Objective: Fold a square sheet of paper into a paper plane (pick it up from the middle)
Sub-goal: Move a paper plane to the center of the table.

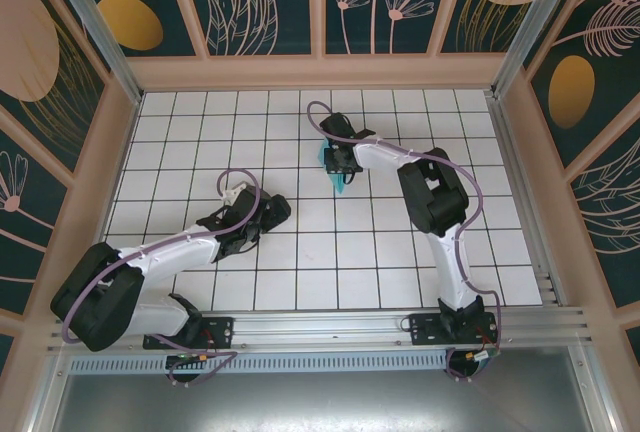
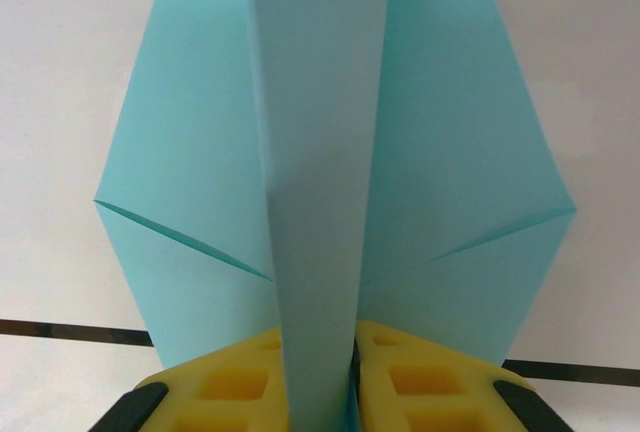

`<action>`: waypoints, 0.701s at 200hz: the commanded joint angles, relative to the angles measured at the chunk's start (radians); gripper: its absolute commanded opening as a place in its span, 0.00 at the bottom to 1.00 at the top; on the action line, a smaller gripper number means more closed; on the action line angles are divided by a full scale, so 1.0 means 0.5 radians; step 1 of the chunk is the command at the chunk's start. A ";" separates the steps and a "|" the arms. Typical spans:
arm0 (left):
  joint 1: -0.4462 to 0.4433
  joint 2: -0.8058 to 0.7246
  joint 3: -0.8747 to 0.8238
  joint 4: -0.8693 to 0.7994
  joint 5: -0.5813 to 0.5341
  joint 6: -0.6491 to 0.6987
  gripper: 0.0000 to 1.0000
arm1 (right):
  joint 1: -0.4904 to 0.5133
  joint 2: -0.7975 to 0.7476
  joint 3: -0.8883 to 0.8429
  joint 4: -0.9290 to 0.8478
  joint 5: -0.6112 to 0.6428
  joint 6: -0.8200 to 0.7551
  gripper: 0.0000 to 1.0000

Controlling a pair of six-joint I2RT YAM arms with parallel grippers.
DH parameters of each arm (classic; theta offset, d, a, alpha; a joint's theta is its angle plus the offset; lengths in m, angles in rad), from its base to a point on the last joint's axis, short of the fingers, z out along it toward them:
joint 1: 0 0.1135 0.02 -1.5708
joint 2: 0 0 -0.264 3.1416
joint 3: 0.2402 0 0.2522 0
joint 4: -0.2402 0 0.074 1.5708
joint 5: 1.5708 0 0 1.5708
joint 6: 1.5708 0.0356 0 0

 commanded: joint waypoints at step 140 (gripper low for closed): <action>0.443 -0.054 0.548 -0.272 -0.592 0.815 0.98 | -0.026 -0.476 0.234 -0.177 0.091 0.137 0.49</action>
